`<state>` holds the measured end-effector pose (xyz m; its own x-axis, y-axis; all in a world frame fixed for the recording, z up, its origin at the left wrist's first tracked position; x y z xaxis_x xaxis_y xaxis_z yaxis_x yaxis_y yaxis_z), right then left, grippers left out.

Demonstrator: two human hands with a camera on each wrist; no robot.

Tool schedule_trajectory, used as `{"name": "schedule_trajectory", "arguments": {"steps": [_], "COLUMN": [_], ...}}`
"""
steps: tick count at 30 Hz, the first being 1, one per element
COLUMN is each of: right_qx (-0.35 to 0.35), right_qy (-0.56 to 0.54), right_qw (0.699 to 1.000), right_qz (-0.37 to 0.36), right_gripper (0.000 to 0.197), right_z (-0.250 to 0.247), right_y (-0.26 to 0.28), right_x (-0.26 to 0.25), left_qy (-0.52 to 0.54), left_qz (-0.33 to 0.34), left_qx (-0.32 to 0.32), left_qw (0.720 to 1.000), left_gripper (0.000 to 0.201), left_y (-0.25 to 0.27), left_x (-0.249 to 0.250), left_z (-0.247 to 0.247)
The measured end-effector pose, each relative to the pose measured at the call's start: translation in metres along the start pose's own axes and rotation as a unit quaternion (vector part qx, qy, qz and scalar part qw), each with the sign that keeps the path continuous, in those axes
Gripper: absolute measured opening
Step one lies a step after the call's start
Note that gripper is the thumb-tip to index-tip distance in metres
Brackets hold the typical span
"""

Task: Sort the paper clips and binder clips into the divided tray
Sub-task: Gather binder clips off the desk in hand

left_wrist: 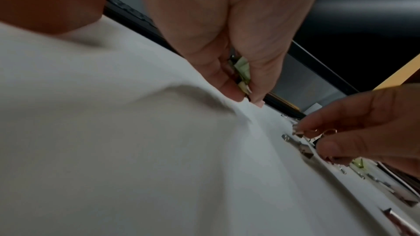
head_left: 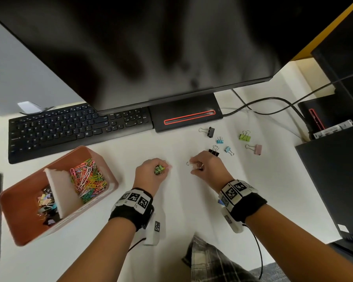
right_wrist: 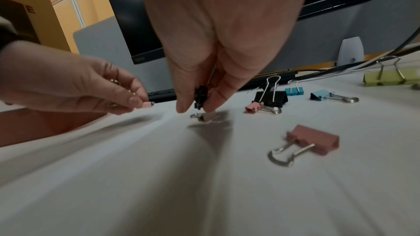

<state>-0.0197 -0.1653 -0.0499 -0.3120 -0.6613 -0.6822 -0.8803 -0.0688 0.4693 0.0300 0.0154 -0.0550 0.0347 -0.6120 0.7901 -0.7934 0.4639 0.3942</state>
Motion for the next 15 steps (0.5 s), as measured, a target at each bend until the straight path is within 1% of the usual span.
{"name": "schedule_trajectory", "arguments": {"steps": [5, 10, 15], "right_qx": [-0.034, -0.031, -0.021], "right_qy": [0.065, 0.087, 0.103], "right_qw": [0.997, 0.995, 0.994], "right_qz": [0.016, 0.022, 0.010], "right_gripper": [0.037, 0.020, 0.017], "right_z": [0.013, 0.009, 0.010], "right_y": [-0.010, -0.017, -0.014], "right_x": [-0.001, -0.008, -0.011], "left_qy": [0.000, 0.021, 0.030], "left_qz": [0.003, 0.006, 0.011], "left_qx": [0.005, 0.003, 0.001], "left_qw": [1.000, 1.000, 0.999], "left_gripper": [0.004, 0.006, 0.009], "left_y": [0.002, 0.005, 0.010], "left_x": [0.002, 0.006, 0.008], "left_z": [-0.008, -0.010, -0.015]}}
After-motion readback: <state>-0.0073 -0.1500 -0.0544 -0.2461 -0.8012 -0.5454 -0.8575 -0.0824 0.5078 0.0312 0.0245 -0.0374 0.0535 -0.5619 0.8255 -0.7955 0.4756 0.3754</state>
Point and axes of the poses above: each hand's wrist, its own y-axis away from the middle knuckle, its own z-axis out of the palm, x = y × z, the point moved 9 cm from there along -y, towards the middle knuckle, and after that the axes turned 15 degrees about -x, right-handed, at the moved point
